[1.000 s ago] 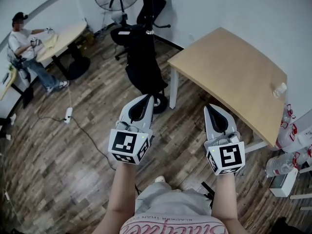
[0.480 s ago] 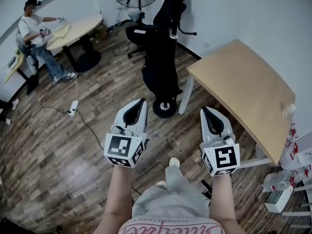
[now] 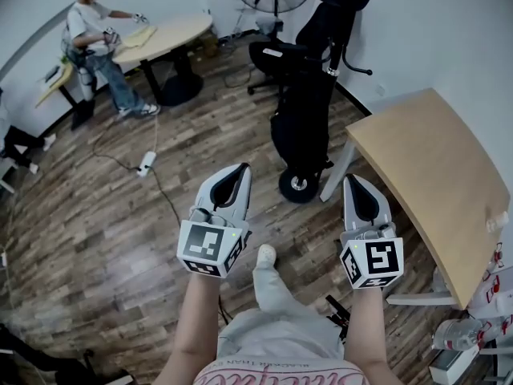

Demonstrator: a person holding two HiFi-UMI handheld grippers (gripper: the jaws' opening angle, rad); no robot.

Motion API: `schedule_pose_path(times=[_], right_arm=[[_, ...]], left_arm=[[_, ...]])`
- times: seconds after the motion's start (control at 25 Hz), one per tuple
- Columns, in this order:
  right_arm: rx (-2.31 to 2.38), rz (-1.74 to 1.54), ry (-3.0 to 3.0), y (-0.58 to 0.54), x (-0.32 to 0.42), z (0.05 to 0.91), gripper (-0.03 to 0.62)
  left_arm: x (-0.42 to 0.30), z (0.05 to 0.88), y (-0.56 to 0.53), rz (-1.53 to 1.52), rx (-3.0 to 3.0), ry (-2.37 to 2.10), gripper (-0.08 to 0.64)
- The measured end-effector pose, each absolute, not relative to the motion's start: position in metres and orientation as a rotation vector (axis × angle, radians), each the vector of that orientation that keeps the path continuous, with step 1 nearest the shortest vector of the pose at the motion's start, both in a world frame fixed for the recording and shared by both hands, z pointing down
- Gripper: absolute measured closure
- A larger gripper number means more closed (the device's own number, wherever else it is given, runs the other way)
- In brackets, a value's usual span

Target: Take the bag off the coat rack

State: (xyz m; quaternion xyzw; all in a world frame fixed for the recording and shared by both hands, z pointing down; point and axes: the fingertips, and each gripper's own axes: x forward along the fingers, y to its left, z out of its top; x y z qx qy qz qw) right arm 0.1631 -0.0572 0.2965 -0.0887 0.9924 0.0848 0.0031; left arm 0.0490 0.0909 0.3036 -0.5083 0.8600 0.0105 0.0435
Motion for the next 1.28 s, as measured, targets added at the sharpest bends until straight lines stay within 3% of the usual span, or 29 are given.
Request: schedule_pose_path(times=[0.28,0.68,1.28], right_arm=[[-0.18,0.283,3.141,-0.063,0.102,0.316,0.589],[-0.321,0.344,3.179,-0.139,0.0,0.336,0.589],[-0.544,0.224,3.19,-0.213,-0.051,0.345,0.589]], left_arm=[[-0.003,0.32,0.073,0.015,-1.548,2.669,0.54],[-0.105,0.334,-0.033,-0.055,-1.746,2.587,0.54],[-0.158,0.345,-0.133,-0.18,-1.999,2.436,0.54]])
